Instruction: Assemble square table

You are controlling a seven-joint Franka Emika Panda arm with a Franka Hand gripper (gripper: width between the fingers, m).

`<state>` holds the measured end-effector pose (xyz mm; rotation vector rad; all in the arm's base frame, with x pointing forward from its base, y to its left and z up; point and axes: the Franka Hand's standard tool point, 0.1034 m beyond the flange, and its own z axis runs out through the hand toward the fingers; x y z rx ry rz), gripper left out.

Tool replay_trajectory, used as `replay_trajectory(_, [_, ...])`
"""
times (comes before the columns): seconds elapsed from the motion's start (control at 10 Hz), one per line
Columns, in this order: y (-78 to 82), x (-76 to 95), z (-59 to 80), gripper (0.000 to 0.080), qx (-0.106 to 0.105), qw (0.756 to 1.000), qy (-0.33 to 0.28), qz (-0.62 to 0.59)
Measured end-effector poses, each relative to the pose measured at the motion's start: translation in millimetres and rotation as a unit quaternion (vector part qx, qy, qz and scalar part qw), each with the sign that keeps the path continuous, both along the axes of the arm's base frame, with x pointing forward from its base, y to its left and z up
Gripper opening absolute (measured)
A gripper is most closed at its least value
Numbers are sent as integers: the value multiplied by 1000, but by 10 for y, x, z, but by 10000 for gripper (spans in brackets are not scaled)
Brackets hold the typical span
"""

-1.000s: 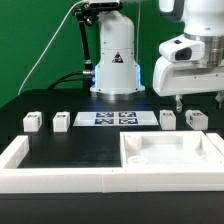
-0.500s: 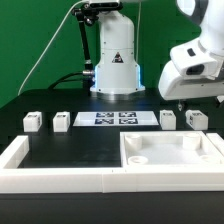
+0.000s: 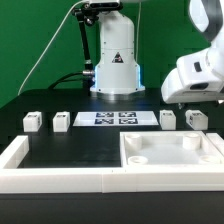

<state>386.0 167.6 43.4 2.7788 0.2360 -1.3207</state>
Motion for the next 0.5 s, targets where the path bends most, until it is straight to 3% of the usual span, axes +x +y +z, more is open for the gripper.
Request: replay_trajectory(0.5, [85, -112, -122, 649, -5, 1000, 21, 9])
